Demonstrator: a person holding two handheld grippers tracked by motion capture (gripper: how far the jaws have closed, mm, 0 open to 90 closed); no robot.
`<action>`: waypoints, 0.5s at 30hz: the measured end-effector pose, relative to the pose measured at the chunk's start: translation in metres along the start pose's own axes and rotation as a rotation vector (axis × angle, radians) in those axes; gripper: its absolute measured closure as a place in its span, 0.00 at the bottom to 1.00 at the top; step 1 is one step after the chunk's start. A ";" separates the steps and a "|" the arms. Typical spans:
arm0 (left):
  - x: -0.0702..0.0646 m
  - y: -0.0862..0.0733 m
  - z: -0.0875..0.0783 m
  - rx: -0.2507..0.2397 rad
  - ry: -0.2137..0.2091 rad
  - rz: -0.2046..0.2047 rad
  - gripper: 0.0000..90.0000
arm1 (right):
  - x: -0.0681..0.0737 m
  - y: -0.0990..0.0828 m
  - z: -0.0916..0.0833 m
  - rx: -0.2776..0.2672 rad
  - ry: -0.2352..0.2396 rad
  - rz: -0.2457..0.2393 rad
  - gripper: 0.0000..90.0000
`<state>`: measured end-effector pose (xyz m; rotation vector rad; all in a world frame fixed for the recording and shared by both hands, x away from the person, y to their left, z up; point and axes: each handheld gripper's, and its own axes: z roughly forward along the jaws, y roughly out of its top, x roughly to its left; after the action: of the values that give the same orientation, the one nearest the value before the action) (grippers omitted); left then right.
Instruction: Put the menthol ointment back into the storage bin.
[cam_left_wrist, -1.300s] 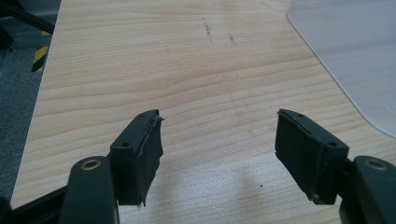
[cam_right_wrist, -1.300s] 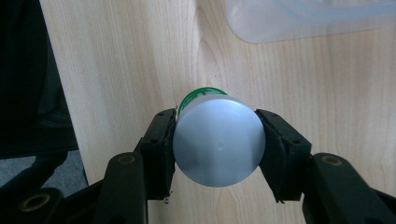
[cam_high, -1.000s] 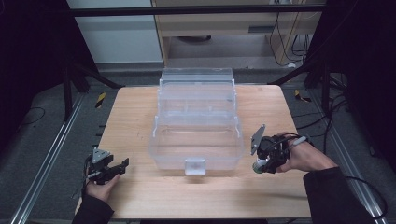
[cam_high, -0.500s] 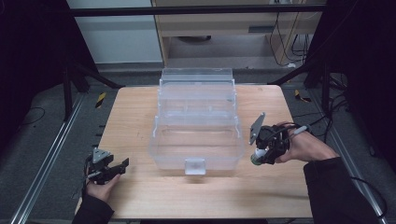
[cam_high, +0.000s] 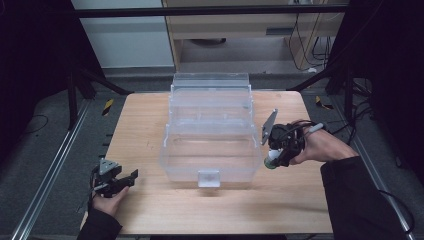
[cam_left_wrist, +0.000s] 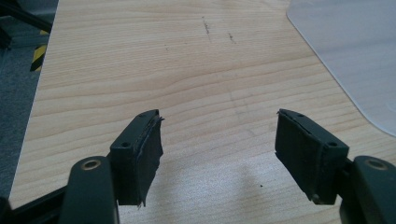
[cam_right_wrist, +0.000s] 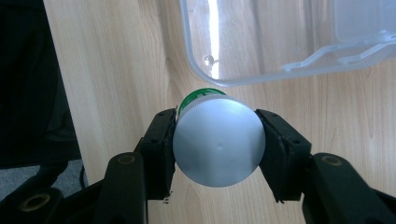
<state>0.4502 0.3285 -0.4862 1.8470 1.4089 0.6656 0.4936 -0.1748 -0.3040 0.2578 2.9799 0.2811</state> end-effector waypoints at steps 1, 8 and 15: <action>0.000 0.000 0.000 0.000 0.000 0.000 0.35 | -0.001 0.001 -0.001 -0.005 -0.001 0.001 0.56; 0.000 0.000 0.000 0.001 -0.002 0.001 0.34 | -0.006 0.011 -0.001 -0.003 0.004 -0.010 0.56; 0.000 0.000 0.000 -0.001 -0.001 -0.002 0.34 | -0.013 0.021 0.003 -0.003 0.010 -0.020 0.56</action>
<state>0.4506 0.3283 -0.4862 1.8445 1.4089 0.6643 0.5103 -0.1568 -0.3010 0.2261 2.9893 0.2859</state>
